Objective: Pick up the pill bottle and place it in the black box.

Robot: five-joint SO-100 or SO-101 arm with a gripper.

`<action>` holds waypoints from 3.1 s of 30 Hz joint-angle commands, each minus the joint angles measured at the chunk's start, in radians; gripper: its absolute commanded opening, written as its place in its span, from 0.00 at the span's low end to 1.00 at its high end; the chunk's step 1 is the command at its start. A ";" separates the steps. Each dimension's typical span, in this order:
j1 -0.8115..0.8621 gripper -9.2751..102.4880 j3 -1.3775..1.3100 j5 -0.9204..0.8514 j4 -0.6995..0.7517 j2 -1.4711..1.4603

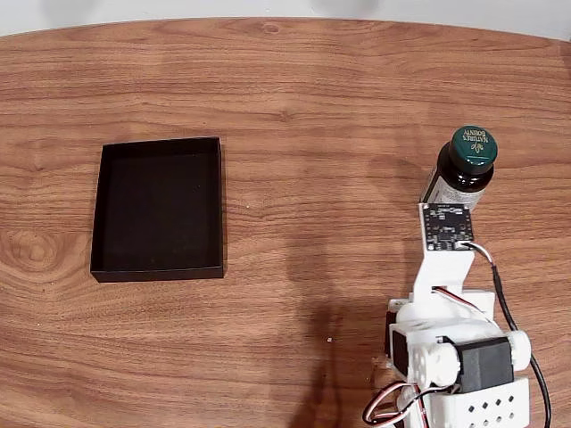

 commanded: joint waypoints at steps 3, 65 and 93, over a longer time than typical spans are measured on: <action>0.026 0.13 -0.018 -0.018 0.074 -0.008; 0.365 0.37 -0.032 0.025 -1.442 -0.807; 0.391 0.45 -0.094 0.124 -1.772 -1.088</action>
